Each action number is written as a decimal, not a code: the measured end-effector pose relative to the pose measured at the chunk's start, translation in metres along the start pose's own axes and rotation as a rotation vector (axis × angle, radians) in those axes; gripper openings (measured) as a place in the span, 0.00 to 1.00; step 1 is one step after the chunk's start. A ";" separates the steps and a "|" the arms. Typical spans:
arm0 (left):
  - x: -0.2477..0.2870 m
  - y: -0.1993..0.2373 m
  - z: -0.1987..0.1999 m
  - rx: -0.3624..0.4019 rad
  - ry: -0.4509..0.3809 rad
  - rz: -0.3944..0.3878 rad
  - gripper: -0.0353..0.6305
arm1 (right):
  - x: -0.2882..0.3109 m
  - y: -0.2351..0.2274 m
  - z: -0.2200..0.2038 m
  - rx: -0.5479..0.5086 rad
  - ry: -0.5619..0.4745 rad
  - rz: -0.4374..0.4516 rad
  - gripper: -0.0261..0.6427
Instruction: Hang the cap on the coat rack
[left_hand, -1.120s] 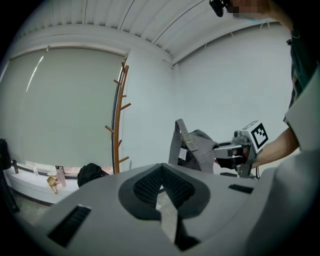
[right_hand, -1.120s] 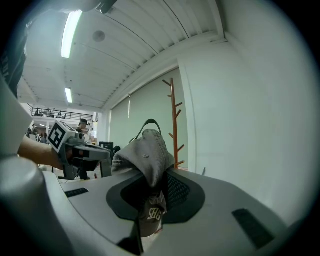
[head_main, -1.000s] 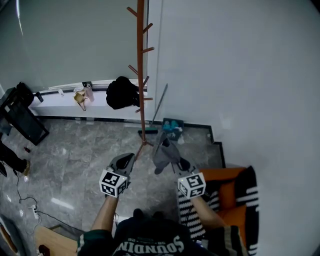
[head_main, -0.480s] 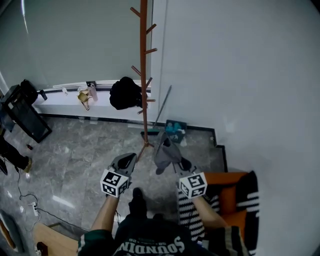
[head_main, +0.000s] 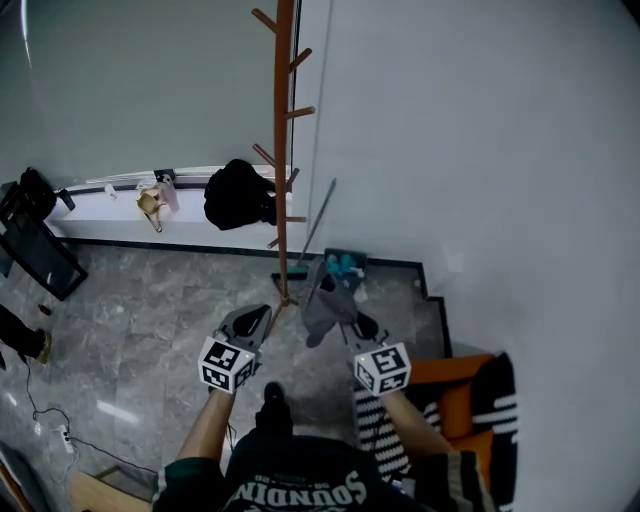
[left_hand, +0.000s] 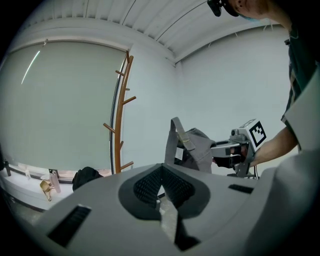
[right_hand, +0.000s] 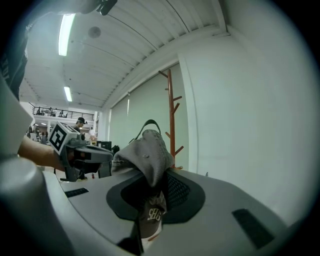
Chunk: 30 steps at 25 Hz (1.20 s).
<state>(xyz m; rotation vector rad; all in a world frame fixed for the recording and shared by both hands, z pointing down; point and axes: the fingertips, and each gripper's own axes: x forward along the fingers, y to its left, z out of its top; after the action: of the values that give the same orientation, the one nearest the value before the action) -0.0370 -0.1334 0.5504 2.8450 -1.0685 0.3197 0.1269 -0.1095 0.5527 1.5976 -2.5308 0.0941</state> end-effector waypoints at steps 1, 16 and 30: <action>0.007 0.010 0.003 0.002 0.000 -0.006 0.05 | 0.010 -0.004 0.004 0.001 0.000 -0.006 0.09; 0.064 0.133 0.041 0.022 -0.031 -0.070 0.05 | 0.127 -0.029 0.040 0.009 0.002 -0.077 0.09; 0.100 0.150 0.044 -0.011 -0.029 -0.090 0.06 | 0.149 -0.052 0.039 0.022 0.022 -0.089 0.09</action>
<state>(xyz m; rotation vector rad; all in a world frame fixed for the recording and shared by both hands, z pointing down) -0.0555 -0.3174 0.5306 2.8856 -0.9399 0.2657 0.1069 -0.2698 0.5362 1.7053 -2.4462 0.1286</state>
